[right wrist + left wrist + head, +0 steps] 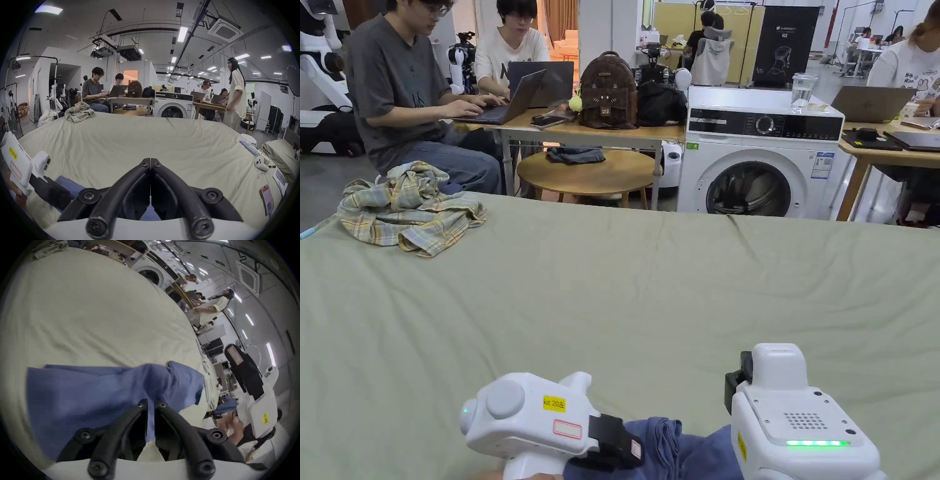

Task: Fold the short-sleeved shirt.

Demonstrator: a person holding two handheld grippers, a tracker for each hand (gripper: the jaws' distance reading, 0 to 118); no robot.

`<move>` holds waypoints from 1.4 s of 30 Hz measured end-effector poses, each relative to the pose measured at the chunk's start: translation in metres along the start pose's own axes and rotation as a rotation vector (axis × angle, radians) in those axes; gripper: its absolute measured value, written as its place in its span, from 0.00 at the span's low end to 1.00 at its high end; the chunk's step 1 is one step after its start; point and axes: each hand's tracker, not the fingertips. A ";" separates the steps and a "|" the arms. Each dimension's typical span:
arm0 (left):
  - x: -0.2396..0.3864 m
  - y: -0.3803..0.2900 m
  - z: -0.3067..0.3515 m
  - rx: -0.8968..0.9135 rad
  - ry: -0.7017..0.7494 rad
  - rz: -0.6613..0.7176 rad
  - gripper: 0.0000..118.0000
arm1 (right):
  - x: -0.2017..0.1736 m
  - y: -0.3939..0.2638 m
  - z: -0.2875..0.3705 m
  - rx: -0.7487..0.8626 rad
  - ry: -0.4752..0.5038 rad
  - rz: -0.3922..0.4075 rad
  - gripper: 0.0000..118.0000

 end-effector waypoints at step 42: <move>-0.120 -0.023 0.087 0.098 -0.035 0.149 0.60 | -0.003 -0.006 -0.009 -0.019 0.005 -0.014 0.00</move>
